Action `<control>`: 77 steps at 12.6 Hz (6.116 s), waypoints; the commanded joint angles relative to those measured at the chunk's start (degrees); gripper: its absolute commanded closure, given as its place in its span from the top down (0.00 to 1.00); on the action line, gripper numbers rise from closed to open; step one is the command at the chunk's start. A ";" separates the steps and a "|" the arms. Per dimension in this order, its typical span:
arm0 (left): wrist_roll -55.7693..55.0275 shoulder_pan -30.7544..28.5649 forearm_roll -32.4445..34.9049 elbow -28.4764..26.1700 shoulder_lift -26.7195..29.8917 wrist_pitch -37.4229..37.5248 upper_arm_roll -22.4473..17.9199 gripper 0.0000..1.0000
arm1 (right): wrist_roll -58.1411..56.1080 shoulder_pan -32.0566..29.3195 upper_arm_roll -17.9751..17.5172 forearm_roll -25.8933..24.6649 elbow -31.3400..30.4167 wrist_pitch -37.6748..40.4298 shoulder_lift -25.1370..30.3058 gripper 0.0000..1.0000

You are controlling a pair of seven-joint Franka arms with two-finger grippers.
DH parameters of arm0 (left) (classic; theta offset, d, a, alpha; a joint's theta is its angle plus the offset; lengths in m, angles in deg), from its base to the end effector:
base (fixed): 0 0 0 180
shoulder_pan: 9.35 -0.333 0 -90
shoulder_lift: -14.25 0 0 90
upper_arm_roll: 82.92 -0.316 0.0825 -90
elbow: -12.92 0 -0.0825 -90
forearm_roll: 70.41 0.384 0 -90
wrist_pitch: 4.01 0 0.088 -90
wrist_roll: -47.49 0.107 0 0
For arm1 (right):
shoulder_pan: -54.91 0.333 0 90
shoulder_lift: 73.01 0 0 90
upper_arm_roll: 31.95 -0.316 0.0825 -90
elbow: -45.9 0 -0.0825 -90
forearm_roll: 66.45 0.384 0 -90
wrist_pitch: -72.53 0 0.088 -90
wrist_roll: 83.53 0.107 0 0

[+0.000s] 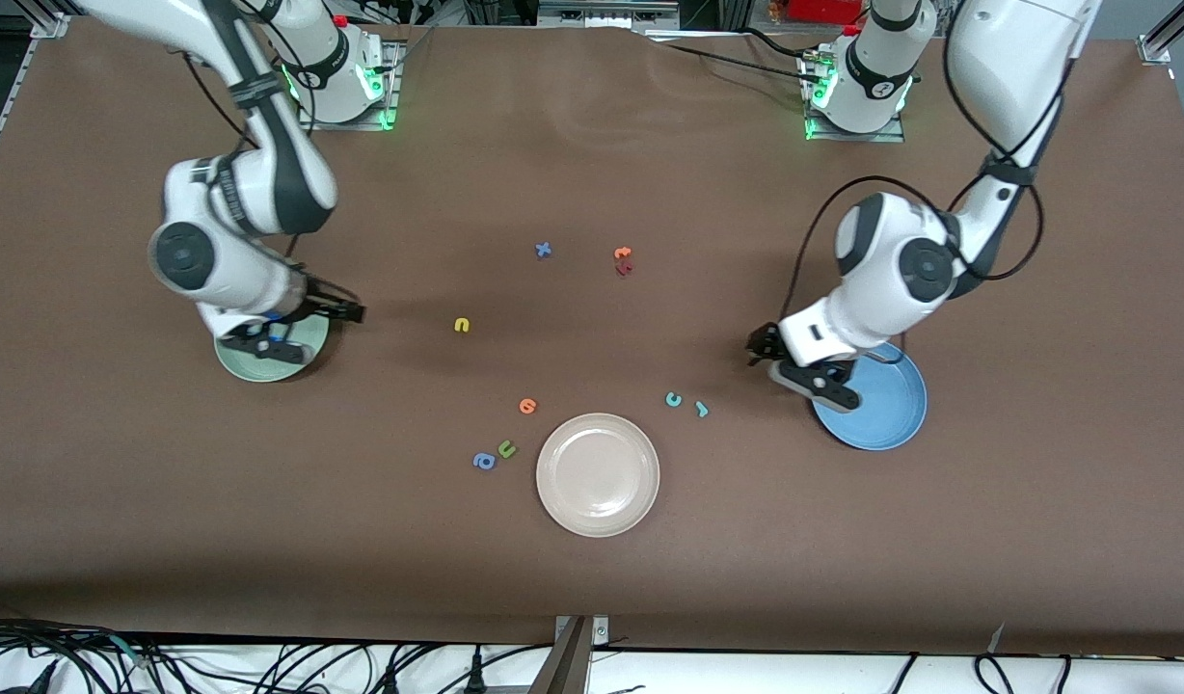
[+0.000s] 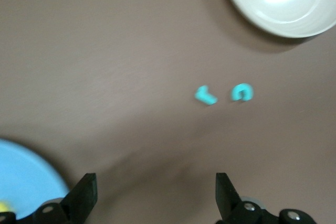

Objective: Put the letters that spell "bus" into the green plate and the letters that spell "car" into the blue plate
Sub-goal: 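Move the right gripper to yellow u while the left gripper grasps teal r, then grasp yellow u with the right gripper while the left gripper carries teal r, then open the right gripper over green plate while the left gripper drops teal r, then grasp teal c with the left gripper while the right gripper reaches yellow 2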

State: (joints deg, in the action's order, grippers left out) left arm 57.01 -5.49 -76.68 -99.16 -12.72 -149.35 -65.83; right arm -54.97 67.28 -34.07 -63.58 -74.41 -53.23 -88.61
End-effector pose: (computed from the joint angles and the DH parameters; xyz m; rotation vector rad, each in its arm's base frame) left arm 0.5934 -0.2160 0.2564 2.8667 -0.5903 0.1535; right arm 0.5405 0.1413 0.2761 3.0782 -0.4321 -0.2842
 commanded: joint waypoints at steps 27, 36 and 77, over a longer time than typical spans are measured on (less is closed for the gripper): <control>14.12 8.63 18.40 19.88 -18.30 2.85 -2.94 0.30 | 16.70 7.13 -7.19 -0.84 -1.42 -21.81 -13.32 0.23; 28.50 -10.50 17.70 15.85 -6.79 18.95 0.57 0.31 | 11.90 6.96 -3.17 -0.84 -0.02 -9.89 -5.78 0.23; -19.54 8.71 21.13 23.31 -14.98 12.41 1.36 0.15 | 17.23 5.64 7.49 -0.14 -10.56 -17.94 -4.88 0.65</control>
State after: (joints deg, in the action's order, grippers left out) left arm 38.37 4.27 -57.17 -75.19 -32.51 -143.47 -65.38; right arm -38.42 73.03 -26.28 -63.88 -83.96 -70.06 -93.76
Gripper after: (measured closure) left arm 0.731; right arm 0.348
